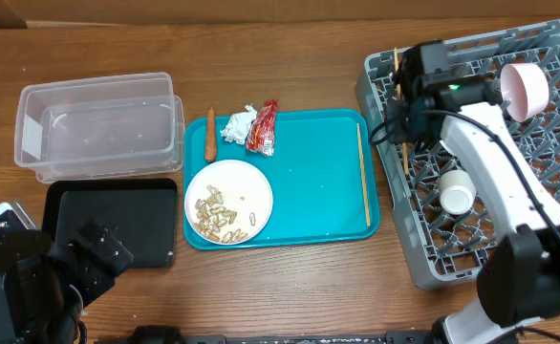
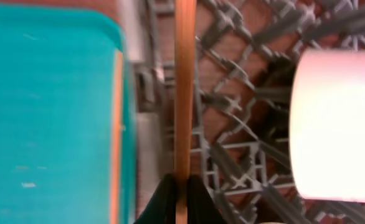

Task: Sort waste into correct bins and load items into the dishwasher

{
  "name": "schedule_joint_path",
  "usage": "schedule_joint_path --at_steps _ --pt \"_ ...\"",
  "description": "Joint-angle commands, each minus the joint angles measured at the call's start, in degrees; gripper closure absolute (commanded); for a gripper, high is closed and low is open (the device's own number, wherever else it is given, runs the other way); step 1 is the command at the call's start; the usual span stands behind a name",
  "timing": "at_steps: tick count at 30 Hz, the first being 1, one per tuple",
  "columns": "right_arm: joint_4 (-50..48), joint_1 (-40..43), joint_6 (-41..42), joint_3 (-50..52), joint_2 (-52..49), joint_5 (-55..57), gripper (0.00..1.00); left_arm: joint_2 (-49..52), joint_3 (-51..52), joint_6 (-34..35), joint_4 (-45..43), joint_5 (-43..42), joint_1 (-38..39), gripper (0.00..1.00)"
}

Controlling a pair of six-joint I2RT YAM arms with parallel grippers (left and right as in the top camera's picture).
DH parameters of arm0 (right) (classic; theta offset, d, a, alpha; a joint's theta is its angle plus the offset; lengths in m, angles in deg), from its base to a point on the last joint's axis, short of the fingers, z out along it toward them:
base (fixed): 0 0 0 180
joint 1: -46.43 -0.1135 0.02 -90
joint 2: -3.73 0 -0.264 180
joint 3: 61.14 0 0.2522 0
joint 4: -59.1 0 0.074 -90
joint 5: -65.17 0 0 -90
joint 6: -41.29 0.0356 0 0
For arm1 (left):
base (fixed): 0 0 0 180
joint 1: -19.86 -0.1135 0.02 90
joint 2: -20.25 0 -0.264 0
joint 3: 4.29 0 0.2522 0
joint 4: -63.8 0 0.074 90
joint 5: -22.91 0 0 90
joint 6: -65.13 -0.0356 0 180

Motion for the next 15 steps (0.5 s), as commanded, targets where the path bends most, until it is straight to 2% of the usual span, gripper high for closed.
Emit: schedule_joint_path --at_steps 1,3,5,9,12,15 --pt "-0.79 -0.2 -1.14 0.0 -0.11 8.98 0.96 -0.02 0.28 0.74 -0.07 0.98 0.37 0.0" --pt "-0.26 -0.5 -1.14 -0.42 0.48 9.46 0.91 -0.02 0.28 0.74 -0.07 0.98 0.37 0.0" --pt "0.63 -1.22 -1.14 -0.66 1.33 8.87 0.81 -0.02 0.28 0.74 -0.09 0.98 0.37 0.0" --pt "1.7 -4.31 -1.16 -0.66 3.04 1.18 0.77 -0.02 0.28 0.74 -0.07 0.98 0.37 0.0" --pt "2.6 -7.28 -0.76 -0.63 3.17 -3.06 0.64 -0.02 0.28 0.74 -0.09 0.98 0.37 0.0" --pt "2.75 -9.81 4.61 -0.2 3.06 -5.09 0.58 -0.02 0.28 0.74 -0.09 0.98 0.37 0.0"
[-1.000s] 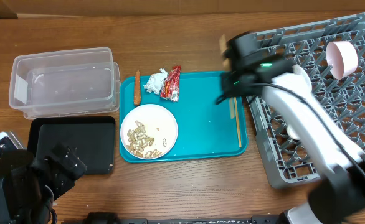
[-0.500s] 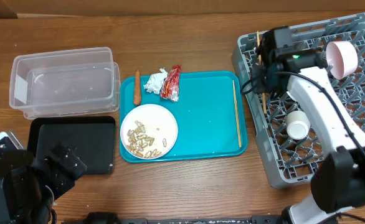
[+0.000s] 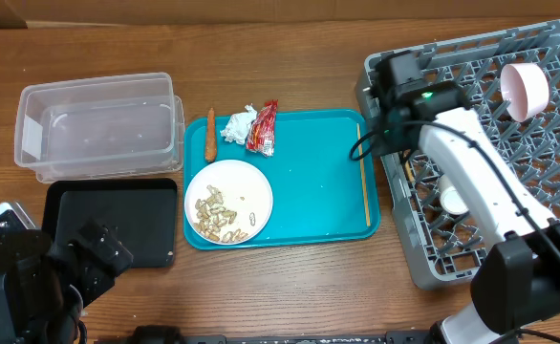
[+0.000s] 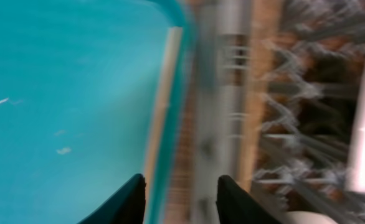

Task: Sort waste into correct bins and load items into the dishwasher
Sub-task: 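Grasp the second wooden chopstick with the right gripper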

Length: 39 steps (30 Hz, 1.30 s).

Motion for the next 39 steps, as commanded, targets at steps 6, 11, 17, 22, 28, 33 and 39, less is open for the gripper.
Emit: schedule_joint_path --at_steps 6,11,17,22,28,33,39 --pt "-2.89 -3.17 12.5 4.42 1.07 -4.31 0.54 -0.02 0.28 0.74 -0.09 0.98 0.39 0.0" --pt "-10.84 -3.28 13.6 12.46 -0.87 -4.68 0.55 -0.02 0.28 0.74 -0.11 0.98 0.39 0.0" --pt "-16.39 -3.61 15.63 18.49 -3.41 -2.62 0.59 -0.02 0.28 0.74 -0.11 0.98 0.39 0.0" --pt "-20.48 -3.61 16.39 21.81 -3.65 -2.82 0.6 -0.02 0.28 0.74 -0.11 0.98 0.39 0.0" --pt "-21.27 -3.74 16.37 23.52 -4.04 -7.76 0.73 -0.02 0.28 0.74 -0.09 0.98 0.39 0.0" --pt "-21.64 -4.15 16.15 23.5 -4.04 -9.66 0.88 -0.02 0.28 0.74 -0.09 0.98 0.39 0.0" --pt "-21.79 -4.42 16.17 22.84 -4.04 -9.57 0.96 -0.02 0.28 0.74 -0.09 0.98 0.39 0.0"
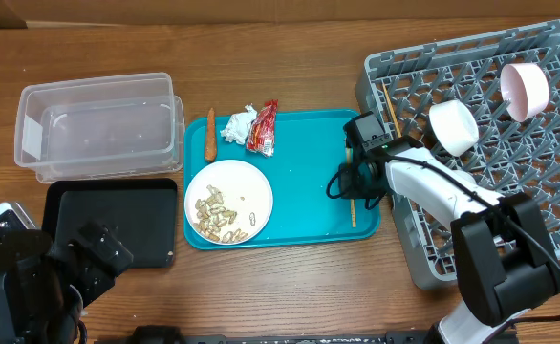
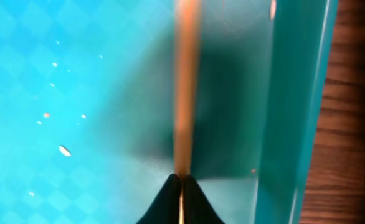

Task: Sort waste into correct bins and load items into the dishwasher
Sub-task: 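Grasp the second wooden chopstick with the right gripper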

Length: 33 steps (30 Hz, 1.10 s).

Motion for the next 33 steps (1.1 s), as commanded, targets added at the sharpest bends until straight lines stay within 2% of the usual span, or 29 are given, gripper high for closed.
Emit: schedule_joint_path --at_steps 1,15,17,19,20,21,23,26,29,31,33 --pt "-0.09 -0.33 -0.04 -0.79 -0.52 -0.76 0.96 -0.02 0.28 0.74 -0.07 0.98 0.39 0.0" --pt "4.24 -0.33 -0.07 -5.73 4.39 1.77 0.96 -0.02 0.28 0.74 -0.07 0.98 0.39 0.0" --pt "4.9 -0.35 0.02 -5.09 3.17 1.73 0.73 -0.02 0.28 0.74 -0.07 0.98 0.39 0.0" --pt "4.63 -0.66 0.22 -4.17 1.7 1.75 0.64 -0.02 0.28 0.74 -0.07 0.98 0.39 0.0" --pt "4.11 -0.96 0.55 -3.52 0.81 1.75 0.54 -0.02 0.28 0.74 -0.09 0.98 0.39 0.0" --pt "3.54 -1.14 1.03 -2.93 0.11 1.73 0.53 -0.02 0.28 0.74 -0.09 0.98 0.39 0.0" --pt "2.14 -1.49 1.49 -1.73 -1.55 1.68 0.66 -0.02 0.28 0.74 -0.09 0.98 0.39 0.0" --pt "1.81 -1.51 1.51 -1.62 -3.93 0.85 0.69 -0.02 0.28 0.74 -0.09 0.98 0.39 0.0" --pt "1.33 -1.51 1.49 -1.62 -4.96 0.7 0.79 -0.02 0.28 0.74 -0.09 0.98 0.39 0.0" --pt "1.31 -1.51 1.51 -1.62 -5.22 0.72 0.96 -0.02 0.28 0.76 -0.07 0.96 0.39 0.0" --pt "1.7 -1.51 1.51 -1.99 -4.96 0.92 0.96 -0.02 0.28 0.74 -0.07 0.98 0.39 0.0"
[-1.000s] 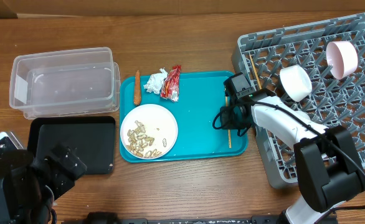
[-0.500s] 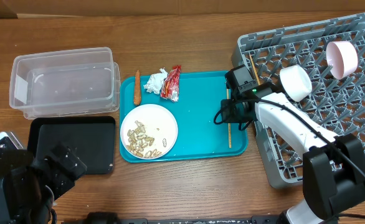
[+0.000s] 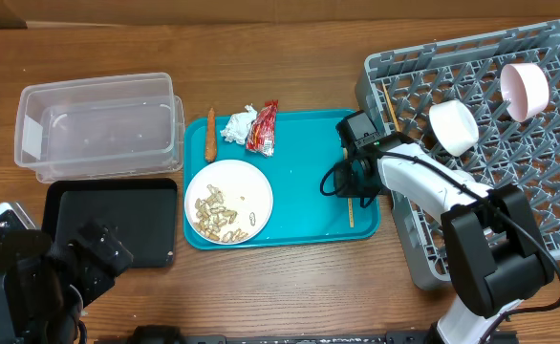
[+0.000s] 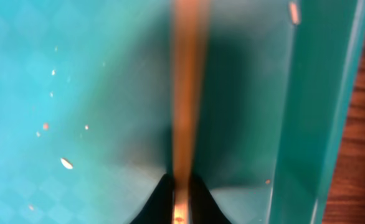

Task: Sort waste into correct bins and load items into the dishwasher
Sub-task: 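Grasp the second wooden chopstick with the right gripper, then place the second chopstick in the rack and withdraw right gripper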

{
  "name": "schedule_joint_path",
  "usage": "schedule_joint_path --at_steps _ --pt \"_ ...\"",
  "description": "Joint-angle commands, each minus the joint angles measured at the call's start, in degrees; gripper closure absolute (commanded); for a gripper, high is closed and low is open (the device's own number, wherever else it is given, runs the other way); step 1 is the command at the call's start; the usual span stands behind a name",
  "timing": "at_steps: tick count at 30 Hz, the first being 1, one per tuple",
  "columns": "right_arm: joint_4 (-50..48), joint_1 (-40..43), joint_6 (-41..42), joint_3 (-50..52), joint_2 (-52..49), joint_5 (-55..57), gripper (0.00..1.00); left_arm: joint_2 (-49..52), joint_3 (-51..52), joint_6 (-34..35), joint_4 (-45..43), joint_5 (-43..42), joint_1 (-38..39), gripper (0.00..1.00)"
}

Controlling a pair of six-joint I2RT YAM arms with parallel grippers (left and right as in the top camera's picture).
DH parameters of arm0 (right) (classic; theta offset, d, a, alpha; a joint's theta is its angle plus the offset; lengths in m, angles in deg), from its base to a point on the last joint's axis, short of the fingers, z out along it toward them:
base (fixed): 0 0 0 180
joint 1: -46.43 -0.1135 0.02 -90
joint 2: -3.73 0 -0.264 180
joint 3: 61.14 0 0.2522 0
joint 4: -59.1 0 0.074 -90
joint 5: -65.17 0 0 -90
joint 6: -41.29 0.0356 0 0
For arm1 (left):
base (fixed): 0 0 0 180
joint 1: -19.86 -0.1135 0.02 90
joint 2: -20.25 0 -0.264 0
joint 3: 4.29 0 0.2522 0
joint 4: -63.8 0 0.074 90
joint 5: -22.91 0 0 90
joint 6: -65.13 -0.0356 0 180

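My right gripper (image 3: 351, 182) is low over the right side of the teal tray (image 3: 304, 205) and shut on a wooden chopstick (image 3: 350, 215). In the right wrist view the chopstick (image 4: 184, 93) runs straight up from between the black fingertips (image 4: 164, 194), lying on or just above the tray floor. Another chopstick (image 3: 390, 105) lies in the grey dish rack (image 3: 509, 205). On the tray stand a white plate of peanut shells (image 3: 228, 201), a crumpled tissue (image 3: 239, 124) and a red wrapper (image 3: 263, 127). The left arm (image 3: 94, 256) is folded at the lower left.
A carrot (image 3: 210, 135) lies between the tray and a clear plastic bin (image 3: 98, 124). In front of that bin sits a black bin (image 3: 113, 225). The rack also holds a white cup (image 3: 452, 124) and a pink bowl (image 3: 526, 88).
Little differs. My right gripper stays shut on the chopstick at the tray's right side and sits very slightly further left. The chopstick fills more of the wrist view.
My right gripper first held one chopstick over the rack's left edge while a second lay along the tray's right rim. Then it stood open with the first chopstick left in the rack. After that it was shut on the second chopstick on the tray, and remains so.
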Motion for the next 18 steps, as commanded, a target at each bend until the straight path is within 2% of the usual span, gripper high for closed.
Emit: schedule_joint_path --at_steps 1,5,12,18 --pt "1.03 -0.31 0.15 -0.11 -1.7 0.07 0.96 -0.02 0.28 0.74 -0.09 0.98 0.39 0.0" --pt "6.19 -0.31 -0.79 -5.99 3.13 1.86 0.96 -0.02 0.28 0.74 -0.07 0.98 0.39 0.0" --pt "10.25 1.29 -9.94 -16.7 13.0 9.84 0.96 -0.02 0.28 0.74 -0.07 0.98 0.39 0.0" --pt "10.19 5.51 -22.88 -17.16 14.01 17.79 0.96 -0.02 0.28 0.74 -0.09 0.98 0.39 0.0"
